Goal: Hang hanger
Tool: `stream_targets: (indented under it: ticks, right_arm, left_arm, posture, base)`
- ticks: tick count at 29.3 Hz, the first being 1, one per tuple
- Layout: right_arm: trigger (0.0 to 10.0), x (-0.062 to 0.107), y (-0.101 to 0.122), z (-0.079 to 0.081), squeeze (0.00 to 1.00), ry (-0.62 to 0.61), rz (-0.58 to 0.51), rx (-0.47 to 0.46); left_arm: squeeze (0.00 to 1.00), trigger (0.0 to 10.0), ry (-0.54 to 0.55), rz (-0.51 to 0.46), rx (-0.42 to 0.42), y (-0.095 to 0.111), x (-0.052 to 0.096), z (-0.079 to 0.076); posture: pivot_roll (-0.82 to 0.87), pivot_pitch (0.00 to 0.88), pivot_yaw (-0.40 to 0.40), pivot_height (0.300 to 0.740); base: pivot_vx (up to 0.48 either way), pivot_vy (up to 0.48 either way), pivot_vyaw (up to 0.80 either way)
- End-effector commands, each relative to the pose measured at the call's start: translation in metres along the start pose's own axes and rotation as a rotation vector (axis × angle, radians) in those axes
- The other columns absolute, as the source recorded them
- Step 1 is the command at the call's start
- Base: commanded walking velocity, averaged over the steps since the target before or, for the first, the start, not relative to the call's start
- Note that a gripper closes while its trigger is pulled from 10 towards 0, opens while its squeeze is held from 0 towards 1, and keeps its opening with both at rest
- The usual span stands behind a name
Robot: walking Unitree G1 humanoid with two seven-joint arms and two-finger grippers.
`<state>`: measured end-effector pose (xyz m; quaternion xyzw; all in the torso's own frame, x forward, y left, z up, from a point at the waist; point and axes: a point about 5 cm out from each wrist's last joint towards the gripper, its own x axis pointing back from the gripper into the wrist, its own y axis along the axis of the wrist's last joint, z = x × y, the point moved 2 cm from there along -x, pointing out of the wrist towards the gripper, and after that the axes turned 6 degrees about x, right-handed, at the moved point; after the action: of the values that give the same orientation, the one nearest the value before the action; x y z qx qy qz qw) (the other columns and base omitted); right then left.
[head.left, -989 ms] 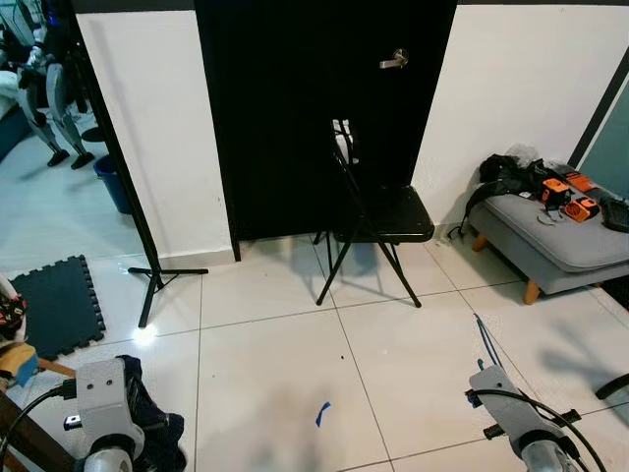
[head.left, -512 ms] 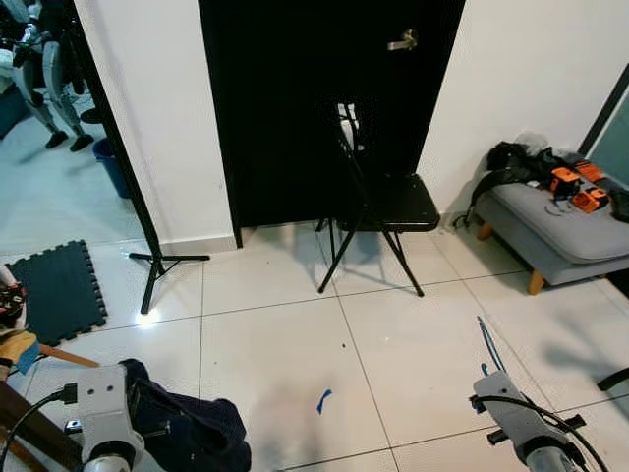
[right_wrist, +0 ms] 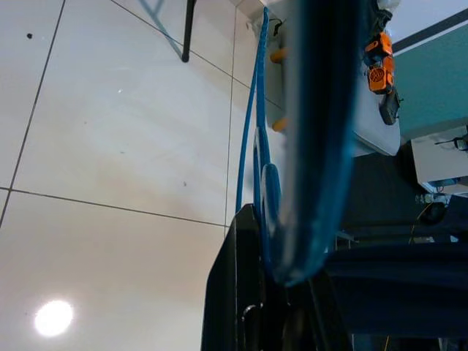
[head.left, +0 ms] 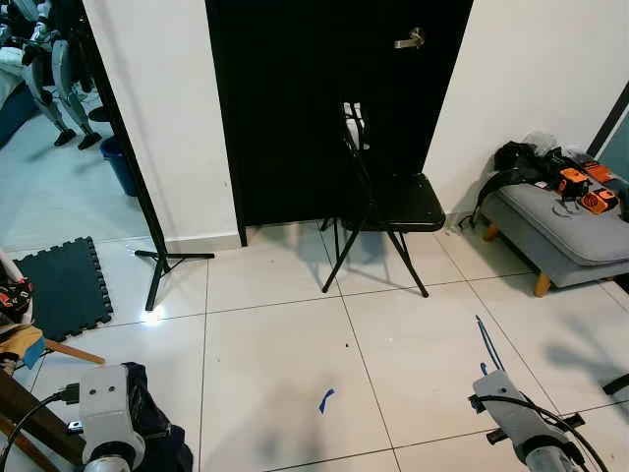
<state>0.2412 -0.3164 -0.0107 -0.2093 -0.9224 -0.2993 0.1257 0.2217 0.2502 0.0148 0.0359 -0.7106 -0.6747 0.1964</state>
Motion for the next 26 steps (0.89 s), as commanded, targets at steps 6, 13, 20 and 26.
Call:
stream_targets:
  ticks: [6,13,20,26]
  right_arm:
    - [10.0,0.003,-0.004,0.003,0.00,-0.051,0.043,-0.103]
    - [10.0,0.008,-0.010,0.017,0.00,0.023,0.094,-0.521]
    - [10.0,0.012,0.003,0.044,0.00,0.265,0.036,-1.071]
    - [10.0,-0.040,0.134,-0.056,0.00,0.249,-0.305,-1.357]
  left_arm:
    - [0.00,10.0,0.000,-0.022,-0.030,0.007,-0.001,0.006]
    - [0.00,10.0,-0.004,-0.064,-0.019,0.023,-0.001,0.016]
    - [0.00,10.0,-0.102,-0.157,0.008,0.057,-0.003,0.012]
    - [0.00,10.0,-0.179,-0.240,0.024,0.091,-0.010,0.007]
  posture:
    - [-0.05,0.085,-0.001,0.740]
    - [-0.04,0.094,0.007,0.740]
    - [-0.02,0.090,0.006,0.740]
    - [-0.02,0.078,0.004,0.740]
  base:
    - [0.000,0.000,0.00]
    - [0.000,0.000,0.00]
    - [0.000,0.000,0.00]
    - [0.000,0.000,0.00]
